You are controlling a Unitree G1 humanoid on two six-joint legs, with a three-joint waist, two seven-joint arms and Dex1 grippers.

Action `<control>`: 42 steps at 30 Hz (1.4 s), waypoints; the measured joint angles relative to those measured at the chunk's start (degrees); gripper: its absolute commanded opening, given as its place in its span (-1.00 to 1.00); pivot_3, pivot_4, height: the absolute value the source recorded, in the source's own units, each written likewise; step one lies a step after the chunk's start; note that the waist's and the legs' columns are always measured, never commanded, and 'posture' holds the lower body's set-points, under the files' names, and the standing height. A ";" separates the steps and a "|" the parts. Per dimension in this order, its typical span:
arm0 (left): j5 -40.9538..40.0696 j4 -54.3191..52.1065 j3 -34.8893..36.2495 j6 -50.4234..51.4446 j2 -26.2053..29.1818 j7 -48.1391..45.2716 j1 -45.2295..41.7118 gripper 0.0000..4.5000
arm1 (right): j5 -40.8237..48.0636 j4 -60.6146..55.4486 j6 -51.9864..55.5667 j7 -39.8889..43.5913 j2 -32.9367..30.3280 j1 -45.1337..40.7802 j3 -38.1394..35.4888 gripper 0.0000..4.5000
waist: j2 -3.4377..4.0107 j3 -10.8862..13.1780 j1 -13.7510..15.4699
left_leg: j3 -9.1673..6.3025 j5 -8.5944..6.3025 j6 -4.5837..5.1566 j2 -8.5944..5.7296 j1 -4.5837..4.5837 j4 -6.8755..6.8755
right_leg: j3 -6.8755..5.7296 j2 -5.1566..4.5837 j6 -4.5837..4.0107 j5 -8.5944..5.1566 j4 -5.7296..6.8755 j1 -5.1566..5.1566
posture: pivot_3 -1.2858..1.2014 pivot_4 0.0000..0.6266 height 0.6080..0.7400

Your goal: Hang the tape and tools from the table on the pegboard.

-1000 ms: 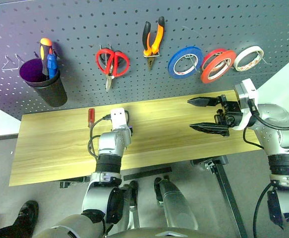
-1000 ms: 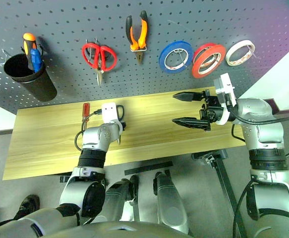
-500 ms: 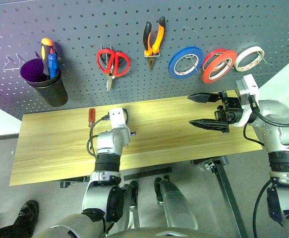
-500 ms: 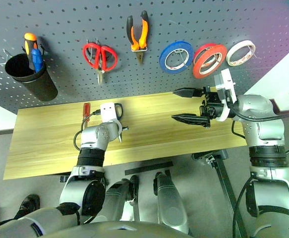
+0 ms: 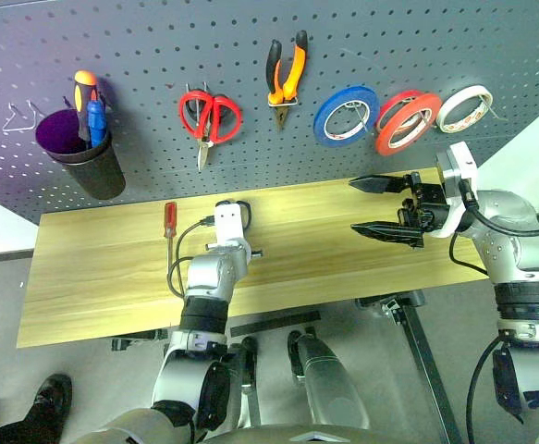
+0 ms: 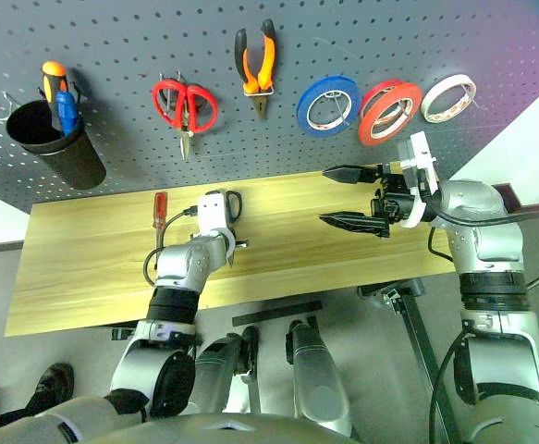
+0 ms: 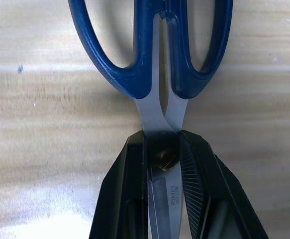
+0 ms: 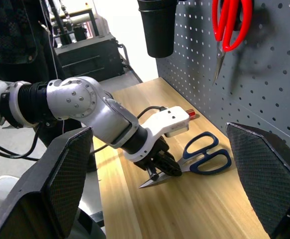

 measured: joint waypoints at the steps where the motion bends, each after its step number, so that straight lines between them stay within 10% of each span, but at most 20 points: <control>1: -0.13 -0.80 -0.03 0.39 0.10 -0.61 0.50 -0.72 | -0.01 0.21 -0.04 0.07 0.00 -0.05 0.00 1.00 | 0.00 0.00 0.02 | 0.00 0.00 0.00 0.00 0.00 -0.02 | 0.00 0.00 0.00 0.00 -0.01 0.00 | -0.20 0.16 0.83; 15: 1.28 -5.59 -0.76 7.85 -0.52 -1.68 1.73 -0.72 | -0.89 1.26 -1.24 0.57 0.38 -0.79 0.03 1.00 | 0.03 0.03 0.19 | 0.00 -0.05 0.08 0.01 -0.06 -0.05 | -0.01 0.01 0.09 0.06 -0.26 0.03 | -0.19 0.12 0.83; 21: 3.87 -5.03 -3.53 12.89 0.91 -1.24 0.04 0.21 | -1.13 1.25 -1.44 0.57 0.44 -0.79 0.11 1.00 | 0.04 0.03 0.08 | 0.01 -0.05 0.08 0.00 -0.05 -0.03 | -0.01 0.00 0.15 0.10 -0.27 0.06 | -0.20 0.13 0.83; 29: 5.93 -3.10 -4.36 14.04 0.69 -0.76 -1.66 0.21 | -1.13 1.25 -1.43 0.40 0.56 -0.79 0.10 1.00 | 0.05 0.03 0.10 | 0.02 -0.05 0.07 0.03 -0.03 -0.01 | -0.02 0.00 0.15 0.13 -0.26 0.07 | -0.19 0.13 0.83; 37: 7.05 0.67 -4.51 14.53 1.17 -0.23 -4.65 -0.69 | -1.14 1.25 -1.43 0.29 0.68 -1.14 0.11 1.00 | 0.05 0.03 -0.06 | 0.04 -0.05 0.07 0.04 -0.03 -0.01 | -0.03 0.00 0.16 0.15 -0.27 0.06 | -0.20 0.15 0.83; 42: 7.97 2.11 -4.46 15.00 1.20 0.24 -5.65 -0.70 | -1.16 1.25 -1.44 0.25 0.68 -1.14 0.11 1.00 | 0.05 0.03 -0.07 | 0.05 -0.05 0.07 0.04 -0.02 0.00 | -0.02 0.00 0.16 0.15 -0.27 0.07 | -0.20 0.16 0.83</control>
